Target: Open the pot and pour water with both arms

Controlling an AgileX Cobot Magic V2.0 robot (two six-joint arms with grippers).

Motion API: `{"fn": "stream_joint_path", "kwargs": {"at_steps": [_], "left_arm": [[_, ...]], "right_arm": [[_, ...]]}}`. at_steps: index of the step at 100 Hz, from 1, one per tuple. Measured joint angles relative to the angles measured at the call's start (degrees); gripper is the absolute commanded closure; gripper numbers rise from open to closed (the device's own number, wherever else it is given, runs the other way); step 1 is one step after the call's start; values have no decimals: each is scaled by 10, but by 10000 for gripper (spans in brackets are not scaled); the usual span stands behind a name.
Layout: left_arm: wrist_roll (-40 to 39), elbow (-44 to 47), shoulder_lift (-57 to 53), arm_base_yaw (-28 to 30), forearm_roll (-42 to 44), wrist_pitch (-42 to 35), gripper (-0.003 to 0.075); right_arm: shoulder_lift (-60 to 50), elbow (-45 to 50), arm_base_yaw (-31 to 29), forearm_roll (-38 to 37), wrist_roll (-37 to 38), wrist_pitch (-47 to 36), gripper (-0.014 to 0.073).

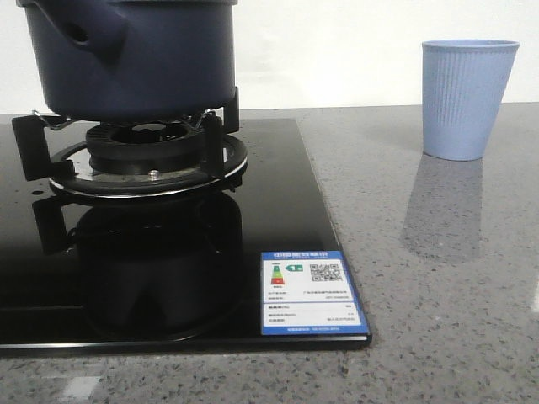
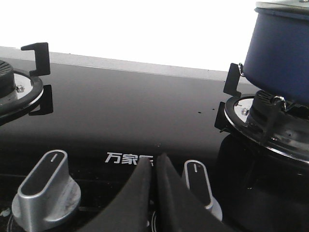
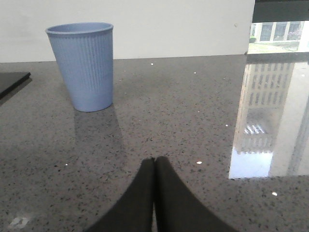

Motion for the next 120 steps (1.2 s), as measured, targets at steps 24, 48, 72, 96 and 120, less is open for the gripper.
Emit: {"fn": "stream_joint_path", "kwargs": {"at_steps": [24,48,72,96,120], "left_arm": [[0,0,0,0,0,0,739],[0,0,0,0,0,0,739],[0,0,0,0,0,0,739],[0,0,0,0,0,0,739],[0,0,0,0,0,-3,739]], "right_arm": [[0,0,0,0,0,0,660],[0,0,0,0,0,0,660],[0,0,0,0,0,0,660],[0,0,0,0,0,0,660],[0,0,0,3,0,-11,660]]}}
